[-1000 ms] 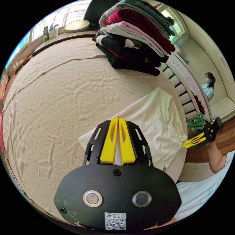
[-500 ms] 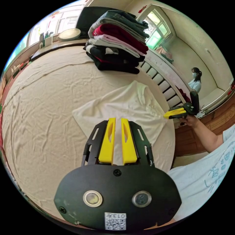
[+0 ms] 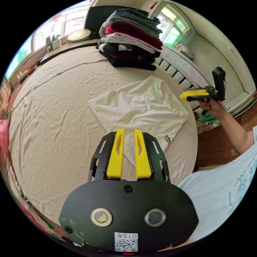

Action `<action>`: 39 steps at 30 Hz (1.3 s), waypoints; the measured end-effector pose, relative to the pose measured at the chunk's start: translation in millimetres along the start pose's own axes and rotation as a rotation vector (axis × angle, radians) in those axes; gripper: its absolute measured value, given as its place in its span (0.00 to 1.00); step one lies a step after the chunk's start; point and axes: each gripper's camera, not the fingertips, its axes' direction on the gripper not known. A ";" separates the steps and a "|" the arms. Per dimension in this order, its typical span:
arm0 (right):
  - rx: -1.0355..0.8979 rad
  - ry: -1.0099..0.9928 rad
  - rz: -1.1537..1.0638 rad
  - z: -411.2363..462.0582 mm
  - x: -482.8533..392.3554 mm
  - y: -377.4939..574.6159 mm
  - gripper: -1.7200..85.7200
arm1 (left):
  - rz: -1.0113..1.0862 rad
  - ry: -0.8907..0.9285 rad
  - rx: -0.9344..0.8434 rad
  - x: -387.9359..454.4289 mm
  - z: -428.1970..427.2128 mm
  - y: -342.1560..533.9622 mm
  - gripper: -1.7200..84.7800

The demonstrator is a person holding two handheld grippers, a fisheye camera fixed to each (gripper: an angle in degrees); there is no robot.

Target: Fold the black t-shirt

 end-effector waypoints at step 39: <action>-0.199 -0.019 -0.868 67.3 -62.5 -222.0 0.03 | -0.181 0.443 0.060 17.3 -19.1 11.9 0.02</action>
